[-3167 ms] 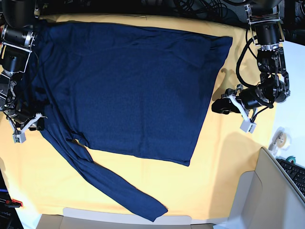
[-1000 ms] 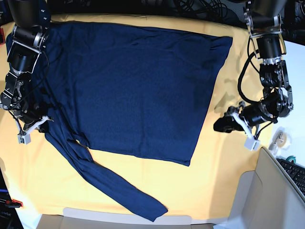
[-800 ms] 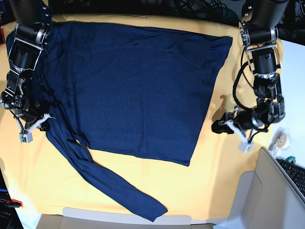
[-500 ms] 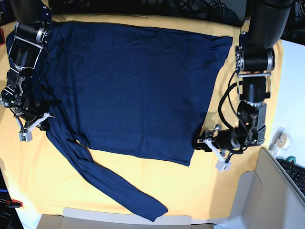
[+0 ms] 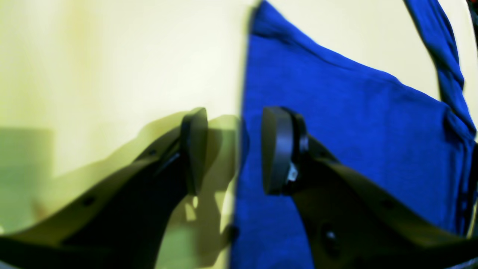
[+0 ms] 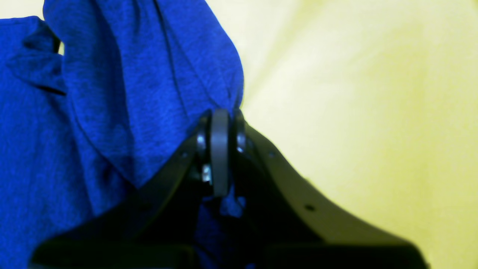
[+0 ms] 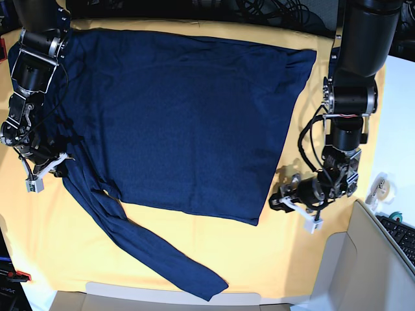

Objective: Fold the T-shirt properly
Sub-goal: 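Grasp the shirt's hem corners with both grippers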

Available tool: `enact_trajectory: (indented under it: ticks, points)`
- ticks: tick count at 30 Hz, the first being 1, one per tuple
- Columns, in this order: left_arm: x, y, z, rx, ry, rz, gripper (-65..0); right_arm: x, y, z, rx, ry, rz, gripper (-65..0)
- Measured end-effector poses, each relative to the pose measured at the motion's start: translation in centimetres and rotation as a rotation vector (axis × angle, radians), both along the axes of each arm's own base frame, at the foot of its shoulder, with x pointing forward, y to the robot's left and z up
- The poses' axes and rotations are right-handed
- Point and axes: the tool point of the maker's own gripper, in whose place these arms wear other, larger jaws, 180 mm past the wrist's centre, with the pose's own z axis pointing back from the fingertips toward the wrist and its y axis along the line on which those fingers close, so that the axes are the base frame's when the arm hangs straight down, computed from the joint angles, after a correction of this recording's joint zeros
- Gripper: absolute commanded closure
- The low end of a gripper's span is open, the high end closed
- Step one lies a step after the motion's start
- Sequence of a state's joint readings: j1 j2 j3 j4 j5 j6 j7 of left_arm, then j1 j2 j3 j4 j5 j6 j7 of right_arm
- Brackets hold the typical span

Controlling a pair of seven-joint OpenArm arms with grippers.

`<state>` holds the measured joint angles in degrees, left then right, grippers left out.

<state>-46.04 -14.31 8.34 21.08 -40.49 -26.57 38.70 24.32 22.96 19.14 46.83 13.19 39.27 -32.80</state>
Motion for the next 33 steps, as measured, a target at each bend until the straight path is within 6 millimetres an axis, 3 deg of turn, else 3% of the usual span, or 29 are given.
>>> enact_trajectory:
  ticks: [3,6,10,19,28,30,33]
  points:
    - [-0.1,2.0,0.1,0.023,0.000,0.024,-23.7,0.0,0.0,0.0,0.000,0.000,0.000,0.0]
    - [-0.4,2.7,-0.2,0.025,-0.001,0.039,-23.7,0.0,0.0,0.0,0.000,0.000,0.000,0.0]
    - [-0.6,1.4,-0.9,-0.002,-0.017,0.045,-23.7,0.0,0.0,0.0,0.001,-0.001,0.000,0.0]
    - [-0.2,-4.5,-0.8,-0.078,-0.037,-0.005,-23.7,-0.2,0.0,-0.2,0.005,-0.008,-0.003,0.0]
    - [0.1,-5.6,-0.4,-0.082,-0.038,-0.027,-23.3,-0.3,0.0,-0.2,0.006,-0.009,-0.004,0.0]
    - [0.2,-5.5,-0.3,-0.083,-0.048,-0.020,-19.7,-0.3,0.0,-0.2,0.006,-0.009,-0.004,0.0]
    - [0.5,-5.4,-0.2,-0.081,-0.068,-0.002,-0.8,-0.3,0.0,-0.2,0.006,-0.009,-0.004,0.0]
